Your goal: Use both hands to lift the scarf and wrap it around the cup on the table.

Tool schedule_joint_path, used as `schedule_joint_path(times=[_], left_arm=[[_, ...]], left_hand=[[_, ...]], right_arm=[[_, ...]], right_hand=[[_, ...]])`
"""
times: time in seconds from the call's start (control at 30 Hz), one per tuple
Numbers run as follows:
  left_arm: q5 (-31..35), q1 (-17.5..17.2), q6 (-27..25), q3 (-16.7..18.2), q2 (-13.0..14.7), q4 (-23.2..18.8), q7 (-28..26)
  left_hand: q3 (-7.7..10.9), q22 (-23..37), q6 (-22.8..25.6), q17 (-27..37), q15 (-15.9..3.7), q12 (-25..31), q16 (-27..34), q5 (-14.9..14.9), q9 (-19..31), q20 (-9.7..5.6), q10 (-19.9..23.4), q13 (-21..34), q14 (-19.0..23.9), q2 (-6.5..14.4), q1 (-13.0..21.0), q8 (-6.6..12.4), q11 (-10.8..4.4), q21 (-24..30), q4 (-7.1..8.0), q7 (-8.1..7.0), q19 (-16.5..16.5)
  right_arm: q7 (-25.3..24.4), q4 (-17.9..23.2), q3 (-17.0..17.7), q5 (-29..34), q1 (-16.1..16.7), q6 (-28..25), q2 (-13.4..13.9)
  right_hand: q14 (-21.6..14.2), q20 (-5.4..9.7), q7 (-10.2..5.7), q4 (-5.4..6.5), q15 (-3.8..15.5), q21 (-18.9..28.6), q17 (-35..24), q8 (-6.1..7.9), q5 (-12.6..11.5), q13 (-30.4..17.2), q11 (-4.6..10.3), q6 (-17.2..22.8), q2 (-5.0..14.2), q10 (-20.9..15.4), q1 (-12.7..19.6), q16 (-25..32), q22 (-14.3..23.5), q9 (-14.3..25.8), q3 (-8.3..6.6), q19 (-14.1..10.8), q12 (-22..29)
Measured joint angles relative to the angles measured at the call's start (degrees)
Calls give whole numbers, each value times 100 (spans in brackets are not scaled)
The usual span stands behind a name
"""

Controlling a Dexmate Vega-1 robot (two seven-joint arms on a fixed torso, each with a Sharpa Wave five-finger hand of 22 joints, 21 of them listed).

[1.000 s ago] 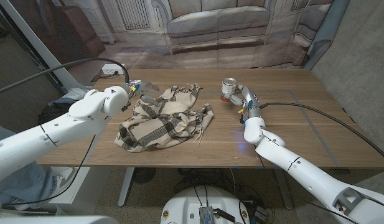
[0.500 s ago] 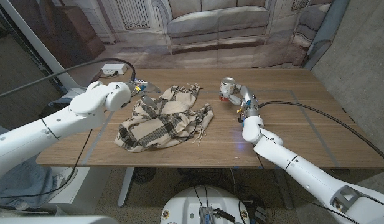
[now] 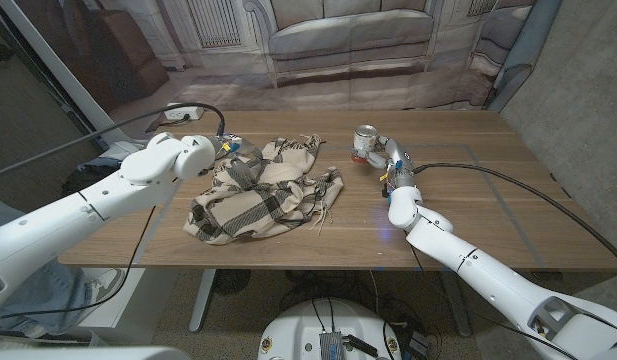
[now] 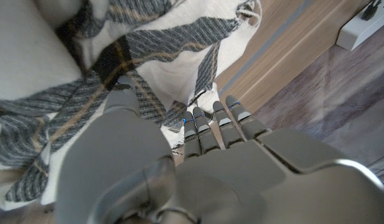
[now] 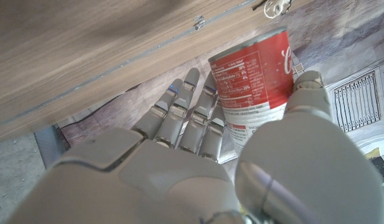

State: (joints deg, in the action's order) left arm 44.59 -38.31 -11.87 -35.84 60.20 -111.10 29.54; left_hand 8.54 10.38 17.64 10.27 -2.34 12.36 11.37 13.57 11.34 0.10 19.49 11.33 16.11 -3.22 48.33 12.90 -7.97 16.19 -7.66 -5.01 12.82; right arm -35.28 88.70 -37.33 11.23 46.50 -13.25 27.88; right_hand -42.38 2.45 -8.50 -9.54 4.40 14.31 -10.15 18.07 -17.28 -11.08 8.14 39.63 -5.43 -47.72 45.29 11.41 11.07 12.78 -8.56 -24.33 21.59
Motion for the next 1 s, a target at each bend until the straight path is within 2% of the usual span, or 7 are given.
schedule_joint_path(times=[0.13, 0.2, 0.33, 0.5, 0.6, 0.73, 1.0], left_arm=[[-55, 14, 117, -66, -144, 218, -11], [-83, 14, 155, -85, -194, 284, -59], [-113, -5, 193, -116, -286, 406, -218], [-140, -97, 183, -127, -402, 526, -558], [-169, -163, 132, -128, -468, 587, -822], [-198, -215, 60, -118, -525, 628, -999], [-236, -266, -101, -59, -539, 558, -1216]], left_hand=[[16, 0, 312, 0, -2, 76, 50, 0, -1, 51, 272, 0, 253, 144, 206, 97, -39, 49, -16, -36, 282], [138, 0, 653, 0, -4, 155, 122, 0, 14, 54, 576, 0, 561, 287, 455, 198, -62, 126, -43, -67, 590], [438, 9, 1698, 28, -57, 325, 337, -110, 71, -117, 1650, 58, 1846, 685, 1128, 515, -245, 421, -85, -160, 1665], [717, 43, 3049, 106, -310, 568, 547, -227, 342, -402, 2999, 312, 3373, 909, 1721, 1299, -349, 1006, -81, -93, 3046], [788, 43, 3424, 178, -564, 697, 677, -257, 506, -574, 3579, 514, 4089, 907, 1872, 1693, -365, 1320, -55, -99, 3647], [813, 32, 3499, 214, -772, 764, 707, -273, 584, -708, 3838, 654, 4475, 890, 1904, 1869, -346, 1498, -30, -82, 3962], [840, 27, 3442, 220, -914, 781, 729, -276, 540, -735, 3896, 744, 4722, 891, 1902, 1872, -321, 1591, 33, -95, 4092]], right_arm=[[14, -17, -1, -22, -16, 0, -2], [25, -34, -4, -38, -26, -1, -6], [43, -65, -9, -57, -47, -1, -12], [59, -129, -14, -95, -78, 17, -23], [65, -164, -16, -115, -95, 34, -30], [72, -189, -18, -131, -112, 50, -32], [89, -221, -24, -149, -133, 72, -30]], right_hand=[[0, 0, 0, 0, 0, 0, 0, -11, 44, 1, 0, 0, 0, 0, 0, 0, 0, 0, 0, 0, -14], [0, 0, -1, 0, 0, 0, 0, -12, 44, 1, 0, 0, 0, -1, 0, 0, 0, 0, 0, 0, -16], [0, 0, -1, 0, 0, 0, 0, -16, 44, 1, 0, 0, 0, -1, 0, 0, 0, 1, 0, 0, -16], [0, 0, -1, 0, 0, 0, 0, -24, 51, 5, 0, 0, 0, -1, 0, 0, 0, -12, 0, 0, -17], [0, 0, -1, 0, 0, 0, 0, -26, 88, 6, 0, 0, 0, -1, 1, 0, 0, -28, 0, 0, -17], [0, 0, -2, 0, 0, 0, 0, -27, 89, 2, 0, 0, -1, -3, 1, 0, 0, -28, 0, 0, -42], [0, 0, -2, 0, 0, 0, 0, -60, 132, 19, 0, 0, -2, -3, 2, -27, 0, -27, 0, 1, -57]])
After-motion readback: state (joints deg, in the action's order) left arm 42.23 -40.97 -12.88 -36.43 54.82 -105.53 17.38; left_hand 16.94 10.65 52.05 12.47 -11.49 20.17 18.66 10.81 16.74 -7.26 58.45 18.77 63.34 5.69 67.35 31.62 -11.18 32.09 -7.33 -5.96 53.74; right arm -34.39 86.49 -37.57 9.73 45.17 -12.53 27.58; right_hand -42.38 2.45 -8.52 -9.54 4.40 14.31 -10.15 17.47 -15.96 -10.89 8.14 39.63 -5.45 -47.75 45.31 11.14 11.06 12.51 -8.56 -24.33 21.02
